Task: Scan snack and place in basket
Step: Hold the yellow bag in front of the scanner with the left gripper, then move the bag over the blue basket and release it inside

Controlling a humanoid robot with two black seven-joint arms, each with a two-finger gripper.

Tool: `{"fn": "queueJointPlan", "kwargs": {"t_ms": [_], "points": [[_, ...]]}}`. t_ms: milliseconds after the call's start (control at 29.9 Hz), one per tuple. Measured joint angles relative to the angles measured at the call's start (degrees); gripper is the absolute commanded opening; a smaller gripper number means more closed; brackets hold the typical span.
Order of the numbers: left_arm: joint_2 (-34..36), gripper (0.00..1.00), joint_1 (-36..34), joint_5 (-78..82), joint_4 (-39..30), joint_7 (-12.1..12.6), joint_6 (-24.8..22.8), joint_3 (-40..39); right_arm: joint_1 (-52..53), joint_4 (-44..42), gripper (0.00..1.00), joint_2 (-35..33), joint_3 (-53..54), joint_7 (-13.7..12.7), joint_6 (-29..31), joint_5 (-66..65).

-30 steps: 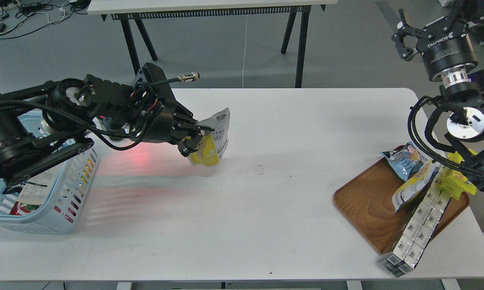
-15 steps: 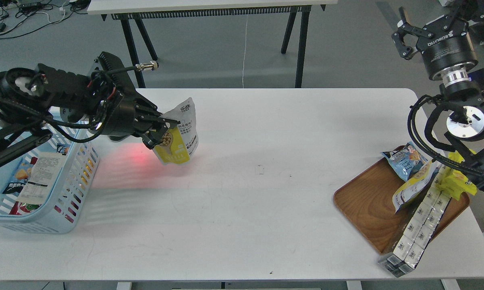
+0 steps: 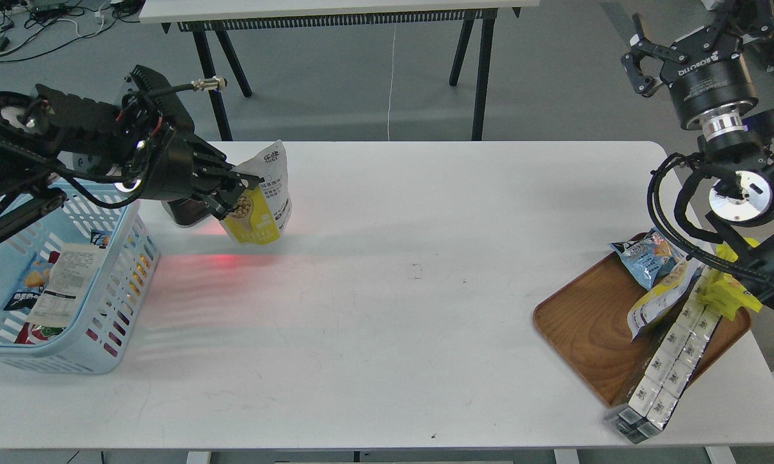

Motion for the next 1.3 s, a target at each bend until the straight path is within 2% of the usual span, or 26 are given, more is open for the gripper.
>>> {"fn": "queueJointPlan", "kwargs": {"t_ms": [870, 1104, 1305], "points": [[0.1, 0.0, 0.2, 0.0, 0.5, 0.0, 0.0, 0.0, 0.5, 0.0, 0.99, 0.2, 0.2, 0.0, -0.2, 0.0], [2.9, 0.0, -0.1, -2.0, -6.1, 0.0, 0.0, -4.4, 0.5, -0.3, 0.99, 0.2, 0.2, 0.0, -0.2, 0.0], [7.0, 0.0, -0.1, -2.7, -8.3, 0.0, 0.0, -8.9, 0.5, -0.4, 0.99, 0.2, 0.2, 0.0, -0.1, 0.0]]}}
